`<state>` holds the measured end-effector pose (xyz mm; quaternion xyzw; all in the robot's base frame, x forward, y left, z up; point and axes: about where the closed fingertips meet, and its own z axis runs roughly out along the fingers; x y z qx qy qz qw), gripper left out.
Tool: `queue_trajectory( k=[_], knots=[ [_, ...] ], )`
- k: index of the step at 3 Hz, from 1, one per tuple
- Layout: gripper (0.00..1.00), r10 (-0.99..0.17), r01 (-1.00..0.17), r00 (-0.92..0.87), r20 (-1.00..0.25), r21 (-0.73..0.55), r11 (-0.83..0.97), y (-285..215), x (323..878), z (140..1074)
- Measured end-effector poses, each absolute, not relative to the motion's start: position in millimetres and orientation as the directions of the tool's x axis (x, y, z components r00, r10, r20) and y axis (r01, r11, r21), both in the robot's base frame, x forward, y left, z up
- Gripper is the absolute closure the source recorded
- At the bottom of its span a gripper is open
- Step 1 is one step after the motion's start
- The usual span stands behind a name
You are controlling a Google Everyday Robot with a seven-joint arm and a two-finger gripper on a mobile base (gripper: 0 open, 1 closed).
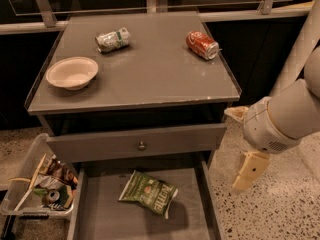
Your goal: Pick green jalapeno chip bag from middle drawer and place on counter
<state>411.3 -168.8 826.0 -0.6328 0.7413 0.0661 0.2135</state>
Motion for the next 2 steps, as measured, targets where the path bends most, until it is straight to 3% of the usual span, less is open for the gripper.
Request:
queue_trajectory(
  k=[2],
  knots=[
    [0.00,-0.827,-0.962,-0.098,-0.554,-0.161,0.222,-145,432,756]
  ],
)
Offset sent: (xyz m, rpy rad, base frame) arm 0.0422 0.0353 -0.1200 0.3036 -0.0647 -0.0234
